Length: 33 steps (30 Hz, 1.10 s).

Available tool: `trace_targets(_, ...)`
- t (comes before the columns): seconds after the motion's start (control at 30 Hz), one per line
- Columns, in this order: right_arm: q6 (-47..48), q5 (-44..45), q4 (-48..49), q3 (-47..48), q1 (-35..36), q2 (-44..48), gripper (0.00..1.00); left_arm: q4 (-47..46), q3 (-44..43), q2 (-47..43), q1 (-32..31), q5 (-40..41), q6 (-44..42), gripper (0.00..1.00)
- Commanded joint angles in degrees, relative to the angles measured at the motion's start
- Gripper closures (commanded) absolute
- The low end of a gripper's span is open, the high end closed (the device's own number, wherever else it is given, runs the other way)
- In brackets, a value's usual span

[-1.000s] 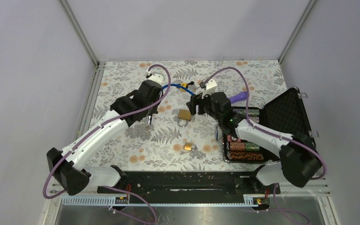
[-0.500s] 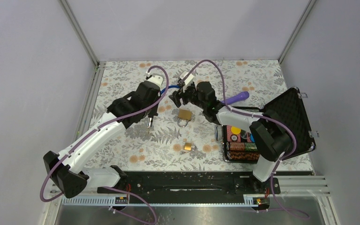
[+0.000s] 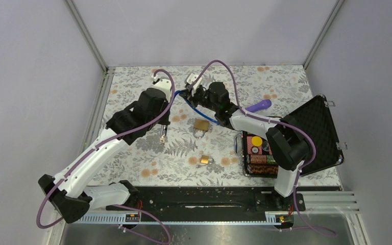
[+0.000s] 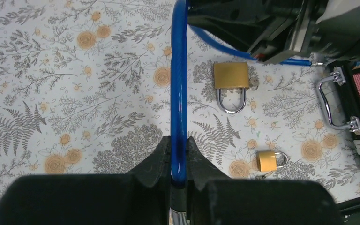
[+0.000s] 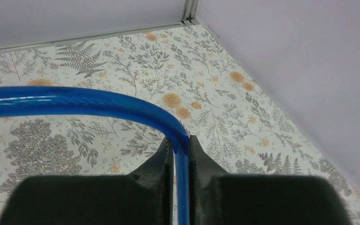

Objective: Lock with the key
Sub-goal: Pick up the lock from the center of the board.

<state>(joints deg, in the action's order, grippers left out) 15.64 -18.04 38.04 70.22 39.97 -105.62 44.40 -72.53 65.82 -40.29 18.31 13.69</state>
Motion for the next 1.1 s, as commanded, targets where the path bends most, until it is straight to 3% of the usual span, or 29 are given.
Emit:
trace_targets(0.0,3.66,1.82,4.0,0.56,-0.24,5.48,0.99,-1.89,-1.05,-1.6,-0.39,-3.53,0.83,1.0)
trace_targets(0.33,12.51,2.94,3.24,-5.24,-0.29,19.03,1.0,-5.11,-6.96,0.09,-0.32,-9.16,1.36,1.0)
trace_targets(0.4,13.45,3.71,4.87,-6.56,-0.25,21.26,1.0,-5.35,-7.84,0.25,-0.34,-9.78,1.59,0.88)
trace_targets(0.5,15.52,4.14,4.95,-7.71,-0.29,24.44,1.0,-6.08,-8.64,0.32,-0.35,-9.84,1.18,0.61)
trace_targets(0.63,17.3,3.05,4.49,-9.39,-0.26,28.94,1.0,-6.85,-9.6,0.18,-0.12,-9.96,0.05,0.43)
trace_targets(0.77,19.45,1.37,0.36,-9.51,-0.25,32.69,1.0,-7.12,-11.37,-0.34,1.85,-15.25,-0.13,0.39)
trace_targets(1.0,22.28,0.94,-4.57,-8.95,-0.26,35.02,1.0,-10.5,-10.91,-3.21,5.66,-35.36,0.01,0.37)
trace_targets(1.07,22.26,0.11,-6.88,-8.12,-0.24,35.53,1.0,-10.94,-10.39,-3.42,6.45,-39.05,0.32,0.41)
